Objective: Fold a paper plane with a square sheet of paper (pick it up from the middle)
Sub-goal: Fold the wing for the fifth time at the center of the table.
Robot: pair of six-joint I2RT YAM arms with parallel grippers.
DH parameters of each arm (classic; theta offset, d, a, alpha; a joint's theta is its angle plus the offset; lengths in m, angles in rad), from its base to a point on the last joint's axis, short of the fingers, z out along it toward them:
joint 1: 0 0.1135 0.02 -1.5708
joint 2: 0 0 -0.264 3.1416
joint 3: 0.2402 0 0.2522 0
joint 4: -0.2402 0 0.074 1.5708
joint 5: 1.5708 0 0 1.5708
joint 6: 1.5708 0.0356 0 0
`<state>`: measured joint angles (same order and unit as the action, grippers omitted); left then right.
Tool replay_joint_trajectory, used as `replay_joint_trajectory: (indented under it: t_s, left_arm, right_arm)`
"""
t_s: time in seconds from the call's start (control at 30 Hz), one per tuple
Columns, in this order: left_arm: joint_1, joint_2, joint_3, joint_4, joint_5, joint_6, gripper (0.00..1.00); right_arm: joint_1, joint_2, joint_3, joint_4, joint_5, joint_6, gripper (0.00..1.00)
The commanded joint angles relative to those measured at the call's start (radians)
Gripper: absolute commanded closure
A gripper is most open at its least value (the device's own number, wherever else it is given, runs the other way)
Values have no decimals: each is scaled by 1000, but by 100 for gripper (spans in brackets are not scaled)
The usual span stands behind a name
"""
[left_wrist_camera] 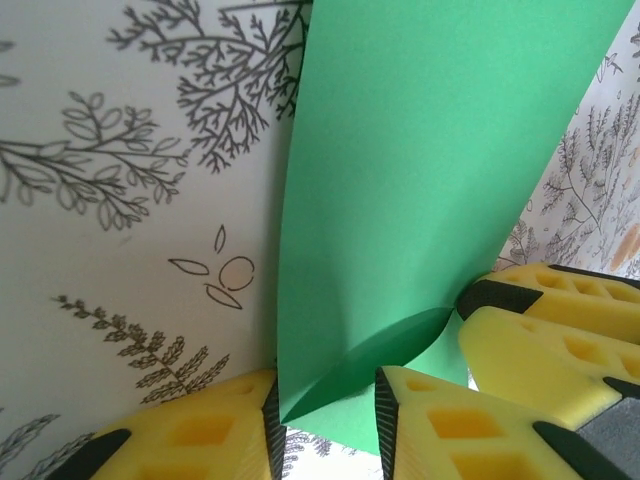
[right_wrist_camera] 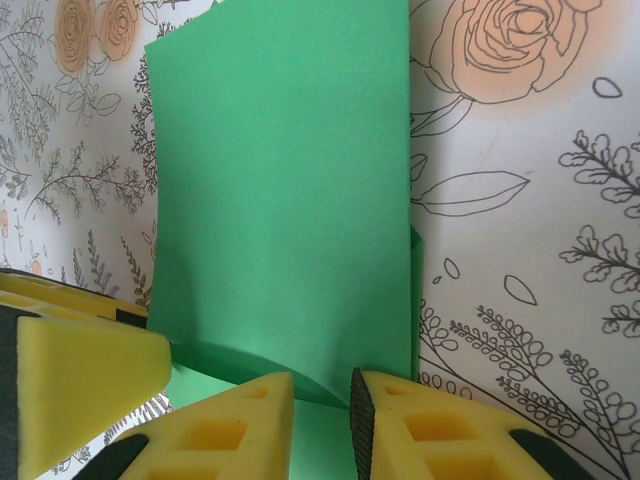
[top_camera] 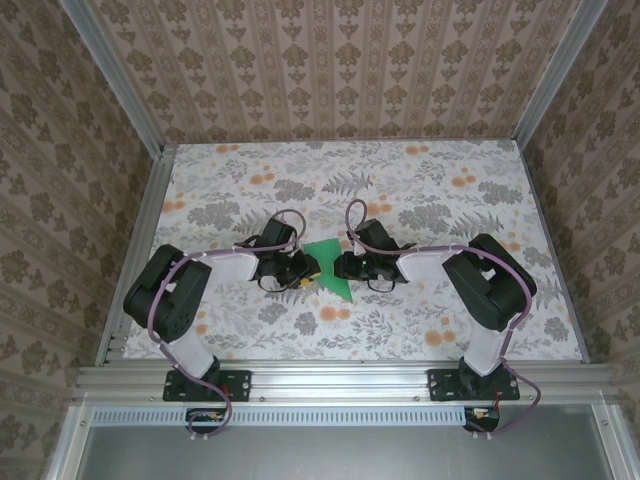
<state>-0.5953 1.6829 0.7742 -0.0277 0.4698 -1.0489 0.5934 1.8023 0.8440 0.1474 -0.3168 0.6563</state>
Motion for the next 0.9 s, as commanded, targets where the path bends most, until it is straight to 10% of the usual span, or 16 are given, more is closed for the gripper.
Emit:
replay_joint_trajectory:
  t_s: [0.0,0.87]
  left_arm:
    - [-8,9,14,41,15,-8,71]
    - [-27,-46,61,-101,-59,58,99]
  right_arm:
    - [-6,43,-30,-76,39,3,74]
    - [-6,-86,-61,17,64,-171,54]
